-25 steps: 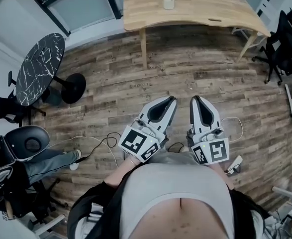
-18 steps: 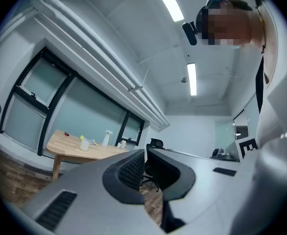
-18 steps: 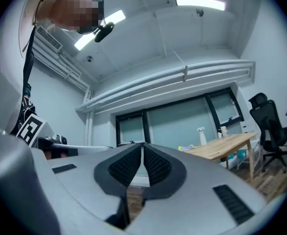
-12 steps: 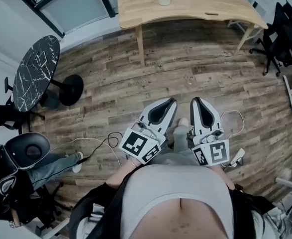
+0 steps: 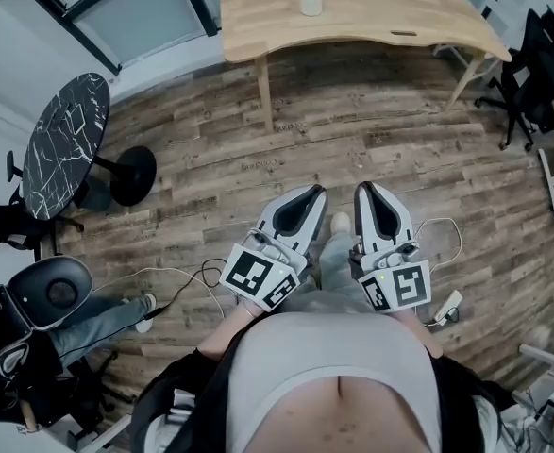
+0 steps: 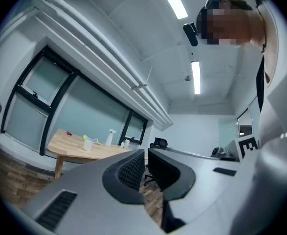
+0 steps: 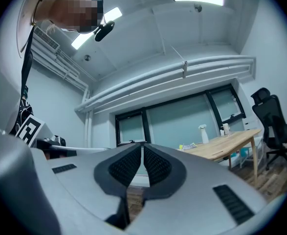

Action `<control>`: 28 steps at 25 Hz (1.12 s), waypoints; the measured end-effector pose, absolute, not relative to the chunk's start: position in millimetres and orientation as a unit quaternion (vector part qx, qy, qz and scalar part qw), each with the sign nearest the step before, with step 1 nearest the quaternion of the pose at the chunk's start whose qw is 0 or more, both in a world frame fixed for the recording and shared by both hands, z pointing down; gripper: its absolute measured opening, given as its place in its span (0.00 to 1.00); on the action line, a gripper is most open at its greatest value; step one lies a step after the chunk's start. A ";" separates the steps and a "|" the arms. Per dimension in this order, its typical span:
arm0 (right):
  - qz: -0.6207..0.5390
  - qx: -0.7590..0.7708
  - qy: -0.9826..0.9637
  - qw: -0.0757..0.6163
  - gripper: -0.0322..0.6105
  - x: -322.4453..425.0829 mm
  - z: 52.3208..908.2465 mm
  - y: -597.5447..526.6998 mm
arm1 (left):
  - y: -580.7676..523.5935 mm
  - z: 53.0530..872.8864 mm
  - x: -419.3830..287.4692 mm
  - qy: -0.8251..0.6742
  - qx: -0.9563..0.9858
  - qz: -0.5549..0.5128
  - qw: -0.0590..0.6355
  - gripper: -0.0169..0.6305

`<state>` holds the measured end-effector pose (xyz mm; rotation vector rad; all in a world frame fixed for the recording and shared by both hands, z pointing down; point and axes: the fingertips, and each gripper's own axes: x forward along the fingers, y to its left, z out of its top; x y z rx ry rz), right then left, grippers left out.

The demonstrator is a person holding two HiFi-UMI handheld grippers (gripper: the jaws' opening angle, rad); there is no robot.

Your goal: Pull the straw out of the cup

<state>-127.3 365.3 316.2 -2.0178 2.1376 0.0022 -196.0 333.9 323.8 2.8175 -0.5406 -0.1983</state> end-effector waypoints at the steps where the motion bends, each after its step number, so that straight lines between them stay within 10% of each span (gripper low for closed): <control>1: 0.001 -0.682 0.724 0.101 0.11 -124.1 316.4 358.6 | 327.2 324.0 -192.6 -0.188 0.971 -0.067 0.131 0.07; 28: 0.000 -0.638 0.763 0.105 0.11 36.5 302.8 169.3 | 145.5 308.7 -31.8 -0.239 0.961 -0.083 0.109 0.07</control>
